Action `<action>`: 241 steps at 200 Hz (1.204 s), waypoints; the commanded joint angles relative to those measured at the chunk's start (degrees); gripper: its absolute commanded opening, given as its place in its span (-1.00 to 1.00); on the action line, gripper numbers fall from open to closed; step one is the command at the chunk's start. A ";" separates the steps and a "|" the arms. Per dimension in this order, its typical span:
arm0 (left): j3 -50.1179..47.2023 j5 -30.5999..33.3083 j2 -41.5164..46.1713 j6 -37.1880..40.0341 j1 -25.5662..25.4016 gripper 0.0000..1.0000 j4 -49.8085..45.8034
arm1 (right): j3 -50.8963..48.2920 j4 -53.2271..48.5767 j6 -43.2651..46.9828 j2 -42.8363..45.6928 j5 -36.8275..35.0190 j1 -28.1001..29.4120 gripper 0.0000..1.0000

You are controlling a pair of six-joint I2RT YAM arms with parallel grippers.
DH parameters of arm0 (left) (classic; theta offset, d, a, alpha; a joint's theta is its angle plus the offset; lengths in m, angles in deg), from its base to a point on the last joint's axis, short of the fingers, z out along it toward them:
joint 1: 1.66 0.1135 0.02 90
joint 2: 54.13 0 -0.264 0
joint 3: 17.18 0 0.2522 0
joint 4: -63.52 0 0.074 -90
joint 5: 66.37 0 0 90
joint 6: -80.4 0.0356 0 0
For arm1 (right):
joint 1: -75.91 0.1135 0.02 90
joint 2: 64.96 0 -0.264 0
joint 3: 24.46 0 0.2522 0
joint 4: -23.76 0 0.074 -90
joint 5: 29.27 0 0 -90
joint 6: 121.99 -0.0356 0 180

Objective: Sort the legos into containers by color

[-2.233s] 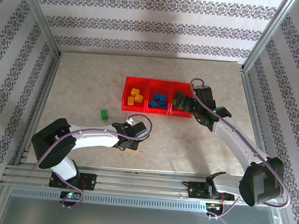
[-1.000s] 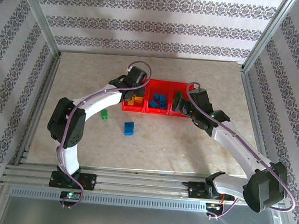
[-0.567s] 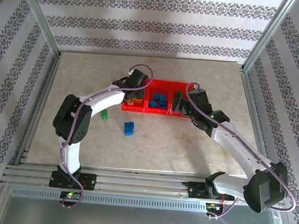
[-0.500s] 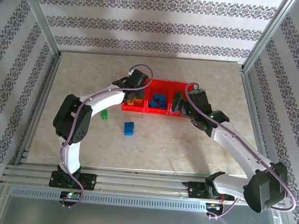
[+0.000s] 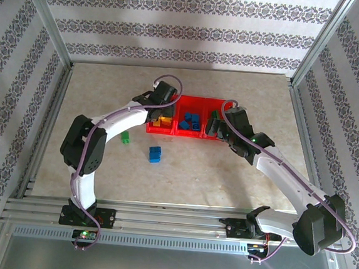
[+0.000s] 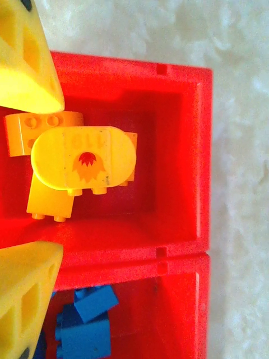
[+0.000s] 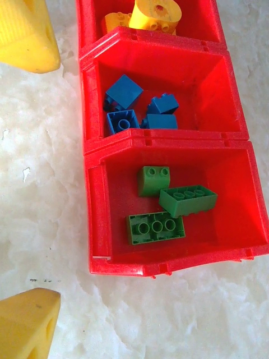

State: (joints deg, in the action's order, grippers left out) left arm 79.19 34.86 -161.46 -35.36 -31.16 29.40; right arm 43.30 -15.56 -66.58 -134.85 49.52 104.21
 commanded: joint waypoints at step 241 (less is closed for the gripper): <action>-31.91 -1.26 26.92 -5.53 13.33 0.99 -4.86 | 3.96 -2.35 -0.15 -4.73 -4.31 6.08 0.96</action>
State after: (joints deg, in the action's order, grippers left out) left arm 48.61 34.94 -135.23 -40.08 -18.77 25.79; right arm 45.68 -17.20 -66.58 -139.04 46.57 109.56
